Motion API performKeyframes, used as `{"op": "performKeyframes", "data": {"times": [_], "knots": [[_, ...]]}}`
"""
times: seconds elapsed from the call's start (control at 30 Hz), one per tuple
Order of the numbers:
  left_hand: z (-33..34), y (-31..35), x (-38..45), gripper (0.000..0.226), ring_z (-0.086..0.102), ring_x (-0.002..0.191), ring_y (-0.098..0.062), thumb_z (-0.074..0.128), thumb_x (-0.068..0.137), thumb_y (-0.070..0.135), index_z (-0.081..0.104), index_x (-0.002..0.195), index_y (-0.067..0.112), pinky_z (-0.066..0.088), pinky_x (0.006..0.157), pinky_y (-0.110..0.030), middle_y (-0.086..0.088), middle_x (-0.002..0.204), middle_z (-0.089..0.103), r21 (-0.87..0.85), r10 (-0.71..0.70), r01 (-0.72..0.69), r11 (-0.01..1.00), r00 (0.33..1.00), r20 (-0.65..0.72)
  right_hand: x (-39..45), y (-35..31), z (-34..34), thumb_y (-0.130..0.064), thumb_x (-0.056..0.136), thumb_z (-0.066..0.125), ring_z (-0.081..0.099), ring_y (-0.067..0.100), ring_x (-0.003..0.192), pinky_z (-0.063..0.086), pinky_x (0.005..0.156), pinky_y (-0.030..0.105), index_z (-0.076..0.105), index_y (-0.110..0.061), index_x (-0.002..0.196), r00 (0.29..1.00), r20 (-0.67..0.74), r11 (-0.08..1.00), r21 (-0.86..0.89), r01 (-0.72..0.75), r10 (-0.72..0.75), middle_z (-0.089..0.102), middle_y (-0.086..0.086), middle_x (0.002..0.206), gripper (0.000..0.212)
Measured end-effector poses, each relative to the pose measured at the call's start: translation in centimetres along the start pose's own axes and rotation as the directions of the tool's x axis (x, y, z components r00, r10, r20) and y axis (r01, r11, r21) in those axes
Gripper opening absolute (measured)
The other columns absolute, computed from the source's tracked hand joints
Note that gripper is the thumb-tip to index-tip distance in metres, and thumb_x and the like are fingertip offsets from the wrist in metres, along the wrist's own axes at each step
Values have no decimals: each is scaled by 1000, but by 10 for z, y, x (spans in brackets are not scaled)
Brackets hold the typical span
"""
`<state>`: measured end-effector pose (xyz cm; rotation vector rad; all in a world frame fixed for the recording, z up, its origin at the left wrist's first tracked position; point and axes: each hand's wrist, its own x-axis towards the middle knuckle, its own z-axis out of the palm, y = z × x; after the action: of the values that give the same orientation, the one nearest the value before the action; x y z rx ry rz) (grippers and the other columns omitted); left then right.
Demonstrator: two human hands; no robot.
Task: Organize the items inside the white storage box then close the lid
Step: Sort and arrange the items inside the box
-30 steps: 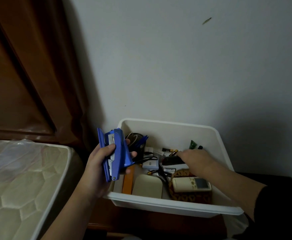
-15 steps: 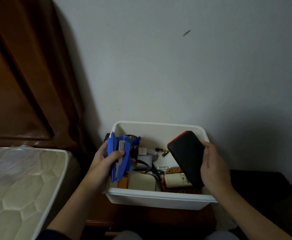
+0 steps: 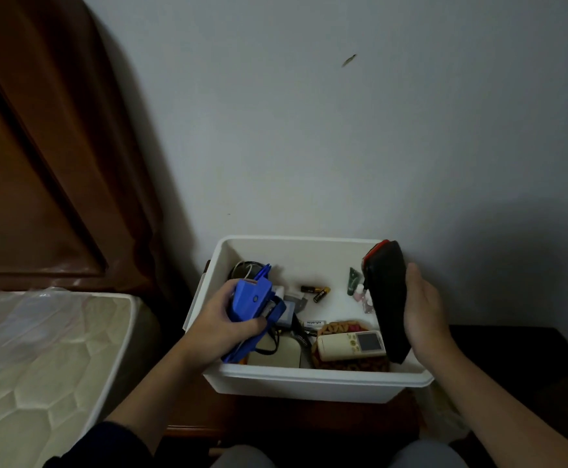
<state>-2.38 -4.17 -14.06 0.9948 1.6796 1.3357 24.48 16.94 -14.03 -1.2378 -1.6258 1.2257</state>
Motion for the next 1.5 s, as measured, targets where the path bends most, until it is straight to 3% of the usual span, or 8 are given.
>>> {"op": "performKeyframes", "data": {"times": [0.2, 0.3, 0.8, 0.93, 1.03, 1.2, 1.33, 1.5], "knots": [[2, 13, 22, 61, 68, 99, -3, 90, 74, 30, 54, 118, 50, 56, 86, -20, 20, 108, 67, 531, -56, -119, 839, 952, 302, -4, 2, -1, -85, 88, 31, 65, 11, 55, 47, 46, 26, 65, -9, 85, 1000, -15, 998, 66, -23, 24, 61, -3, 64, 83], [16, 14, 33, 58, 64, 98, -2, 88, 76, 36, 52, 120, 48, 53, 87, -25, 18, 112, 65, 688, -208, -159, 708, 884, 418, -5, 1, 0, -85, 88, 30, 65, 10, 56, 47, 44, 21, 67, -9, 87, 999, -30, 996, 81, -19, 22, 63, -3, 64, 85], [55, -3, 64, 73, 56, 132, -29, 66, 89, 69, 41, 151, 41, 45, 108, -44, 0, 152, 54, 908, -554, -267, 322, 724, 410, -3, 5, 0, -87, 85, 32, 66, 13, 60, 48, 53, 33, 65, -10, 84, 999, -39, 995, 97, -17, 21, 62, 8, 70, 85], [57, 5, 60, 94, 51, 138, -25, 47, 83, 92, 41, 157, 36, 44, 113, -44, 4, 157, 49, 900, -585, -178, 398, 706, 398, -3, 3, 1, -87, 86, 31, 67, 18, 64, 48, 52, 30, 66, -7, 85, 1000, -28, 996, 89, -5, 7, 63, 11, 73, 88], [58, 19, 60, 71, 59, 127, -20, 43, 97, 79, 59, 146, 31, 47, 106, -39, 4, 143, 62, 887, -603, -167, 431, 678, 420, -5, 1, 0, -88, 84, 32, 64, 10, 59, 47, 52, 29, 62, -12, 81, 999, -22, 995, 100, -26, 28, 61, -2, 65, 81], [54, 30, 74, 43, 62, 79, -8, 46, 109, 51, 70, 126, 20, 49, 68, -23, 8, 96, 66, 895, -605, -45, 444, 722, 337, -7, 0, -2, -88, 82, 33, 66, 9, 60, 49, 52, 28, 65, -12, 86, 998, -23, 988, 143, -51, 55, 64, -1, 67, 83], [51, 25, 85, 23, 64, 82, -10, 52, 108, 37, 68, 116, 22, 52, 72, -25, 1, 104, 70, 892, -468, -73, 446, 831, 301, -8, 0, -4, -89, 82, 33, 69, 17, 67, 51, 59, 35, 67, -6, 92, 998, -18, 987, 155, -51, 54, 65, 10, 76, 90], [67, 13, 107, 28, 62, 114, -19, 55, 106, 31, 61, 132, 20, 55, 100, -41, -1, 130, 61, 850, -149, -144, 507, 957, 250, -10, -4, -3, -88, 78, 37, 72, 12, 76, 53, 73, 39, 76, -34, 85, 992, -58, 972, 216, -96, 111, 72, 3, 80, 68]]}}
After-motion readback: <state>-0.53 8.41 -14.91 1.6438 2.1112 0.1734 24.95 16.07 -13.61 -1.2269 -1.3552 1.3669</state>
